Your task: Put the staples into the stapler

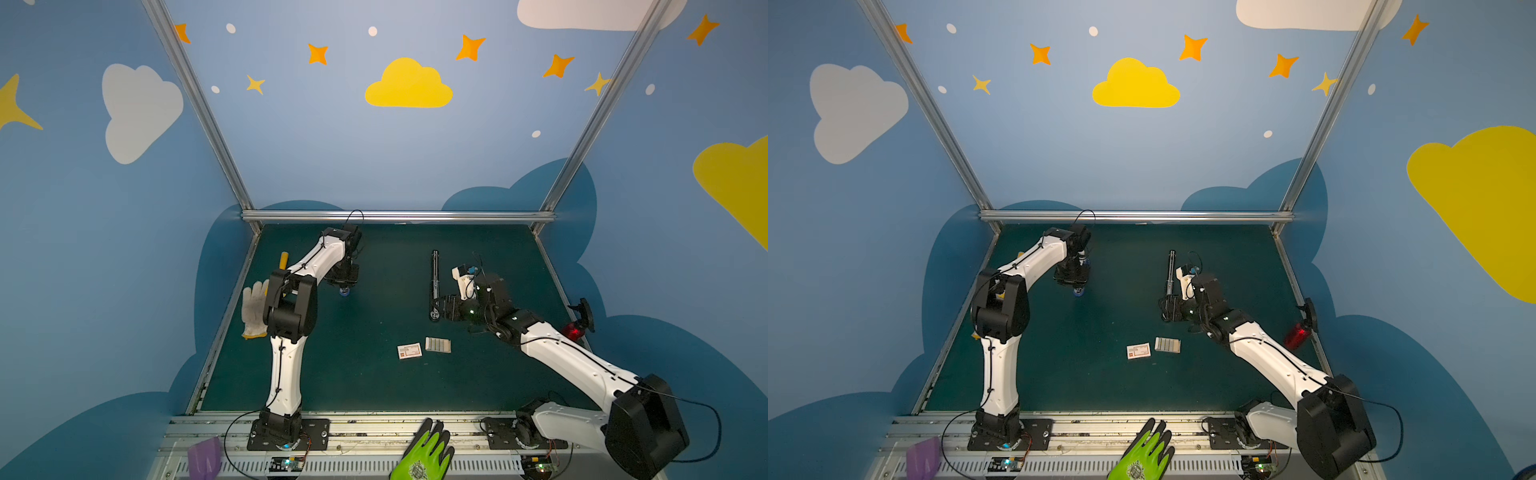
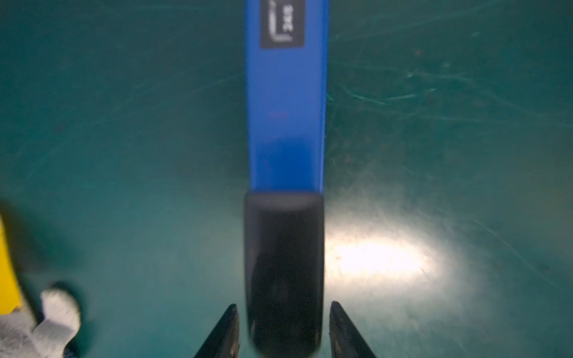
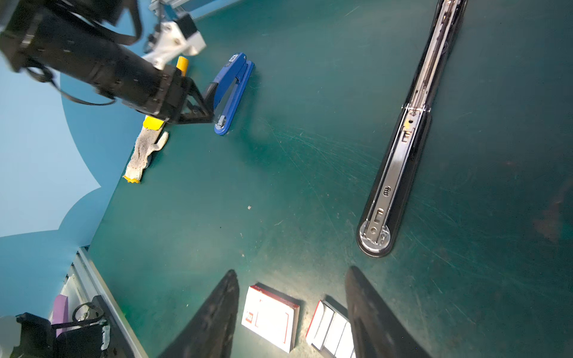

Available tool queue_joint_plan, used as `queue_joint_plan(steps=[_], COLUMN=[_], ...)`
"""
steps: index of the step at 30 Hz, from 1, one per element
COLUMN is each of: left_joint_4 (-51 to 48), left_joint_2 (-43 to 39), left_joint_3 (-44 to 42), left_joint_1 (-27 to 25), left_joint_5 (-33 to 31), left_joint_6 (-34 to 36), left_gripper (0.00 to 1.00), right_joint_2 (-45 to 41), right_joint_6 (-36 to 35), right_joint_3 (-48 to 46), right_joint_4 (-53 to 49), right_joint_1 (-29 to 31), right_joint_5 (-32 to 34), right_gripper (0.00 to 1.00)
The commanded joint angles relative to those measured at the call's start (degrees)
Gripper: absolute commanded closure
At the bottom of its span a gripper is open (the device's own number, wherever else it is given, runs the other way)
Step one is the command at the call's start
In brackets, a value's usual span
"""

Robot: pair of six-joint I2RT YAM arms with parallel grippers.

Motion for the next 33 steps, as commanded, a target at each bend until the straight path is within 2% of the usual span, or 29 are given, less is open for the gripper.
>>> queue_joint_plan(steps=[1, 4, 10, 18, 22, 26, 28, 33], left_joint_4=[1.7, 4.5, 17.7, 38.1, 49.4, 53.5, 53.1, 53.9], left_joint_2=[-9.6, -15.7, -26.9, -35.9, -38.5, -38.0, -37.5, -36.9], left_joint_3=[-3.9, -9.6, -26.8, -47.2, -55.7, -59.1, -59.0, -59.2], left_joint_1=[-0.8, -2.0, -5.5, -16.0, -18.9, -21.7, -22.8, -24.0], left_joint_5=[0.4, 2.6, 12.9, 13.5, 16.4, 17.2, 15.1, 14.9], left_joint_6=[-1.7, -3.0, -7.6, -13.6, -20.3, -23.3, -23.1, -23.1], left_gripper=[0.53, 0.53, 0.53, 0.53, 0.53, 0.53, 0.53, 0.53], right_joint_2=[-2.0, -2.7, -5.2, -7.1, -6.4, -4.5, -2.9, 1.6], right_joint_6=[-0.8, -1.2, -1.6, 0.1, 1.6, 2.2, 2.5, 4.2], right_joint_3=[1.8, 2.7, 2.0, -1.5, -1.8, -1.7, -1.3, 0.1], right_joint_4=[-4.6, -8.6, -14.1, -17.2, -20.4, -22.0, -22.9, -24.5], right_joint_1=[-0.2, -0.2, -0.2, -0.1, 0.0, 0.3, 0.9, 2.2], right_joint_5=[0.2, 0.2, -0.2, -0.3, 1.3, 2.8, 3.7, 5.9], right_gripper=[0.42, 0.41, 0.43, 0.51, 0.55, 0.59, 0.62, 0.65])
